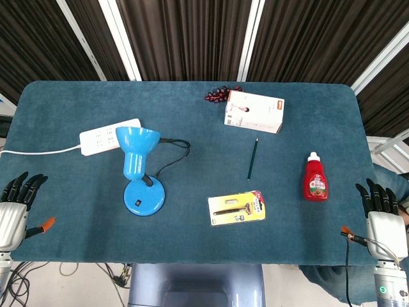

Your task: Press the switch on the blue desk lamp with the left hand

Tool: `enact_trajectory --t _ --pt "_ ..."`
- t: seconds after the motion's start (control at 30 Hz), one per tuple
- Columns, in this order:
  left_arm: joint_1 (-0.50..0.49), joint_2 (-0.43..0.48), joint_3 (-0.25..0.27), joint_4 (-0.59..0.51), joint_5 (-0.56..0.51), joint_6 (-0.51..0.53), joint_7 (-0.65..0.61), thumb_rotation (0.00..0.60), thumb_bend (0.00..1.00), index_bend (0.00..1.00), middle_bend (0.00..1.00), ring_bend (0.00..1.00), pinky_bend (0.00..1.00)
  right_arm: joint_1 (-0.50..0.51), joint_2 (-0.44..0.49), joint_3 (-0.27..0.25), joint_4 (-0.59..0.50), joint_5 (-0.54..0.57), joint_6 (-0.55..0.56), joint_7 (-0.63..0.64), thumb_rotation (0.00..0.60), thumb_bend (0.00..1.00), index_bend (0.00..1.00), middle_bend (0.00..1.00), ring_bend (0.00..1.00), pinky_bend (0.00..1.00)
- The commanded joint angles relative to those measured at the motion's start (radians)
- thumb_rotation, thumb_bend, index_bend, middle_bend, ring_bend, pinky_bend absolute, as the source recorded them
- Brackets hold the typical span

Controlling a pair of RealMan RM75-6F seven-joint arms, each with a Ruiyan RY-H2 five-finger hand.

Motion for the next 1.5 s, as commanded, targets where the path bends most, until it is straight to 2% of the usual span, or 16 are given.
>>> enact_trajectory --t 0.03,1.0,1.07,1.17,1.23,1.3,1.43,1.5 --pt "0.000 0.000 -0.001 0.000 0.001 -0.002 0.001 0.600 0.13 0.12 0.12 0.02 0.11 0.000 0.000 0.000 0.000 0.000 0.000 0.000 0.600 0.14 0.12 0.05 0.04 0.00" --pt "-0.002 0.003 -0.007 -0.009 -0.006 -0.033 0.012 0.600 0.14 0.12 0.13 0.03 0.11 0.001 -0.003 0.005 -0.008 0.008 0.003 -0.008 0.600 0.14 0.12 0.05 0.04 0.00" --pt "-0.003 0.001 -0.006 -0.007 0.001 -0.033 0.015 0.600 0.14 0.12 0.16 0.09 0.17 0.000 -0.002 0.006 -0.008 0.008 0.004 -0.009 0.600 0.14 0.12 0.05 0.04 0.00" --pt "-0.008 -0.012 -0.007 0.001 0.024 -0.023 0.029 0.600 0.19 0.14 0.30 0.28 0.43 -0.001 0.000 0.007 -0.008 0.012 0.005 -0.011 0.600 0.14 0.12 0.05 0.04 0.00" --pt "-0.014 -0.033 -0.010 0.013 0.044 -0.014 0.038 0.600 0.27 0.16 0.45 0.44 0.64 0.000 -0.001 0.009 -0.008 0.017 0.004 -0.011 0.600 0.14 0.12 0.05 0.04 0.00" --pt "-0.025 -0.058 -0.010 0.028 0.059 -0.023 0.032 0.600 0.35 0.18 0.55 0.54 0.75 0.000 -0.001 0.009 -0.008 0.020 0.001 -0.012 0.600 0.14 0.12 0.05 0.04 0.00" --pt "-0.061 -0.103 -0.004 0.058 0.076 -0.079 0.029 0.600 0.51 0.21 0.68 0.65 0.85 0.001 -0.003 0.010 -0.006 0.019 0.001 -0.013 0.600 0.14 0.12 0.05 0.04 0.00" --pt "-0.081 -0.127 0.000 0.071 0.080 -0.117 0.046 0.600 0.56 0.20 0.71 0.68 0.87 0.001 -0.004 0.010 -0.005 0.020 0.001 -0.012 0.600 0.14 0.12 0.05 0.04 0.00"
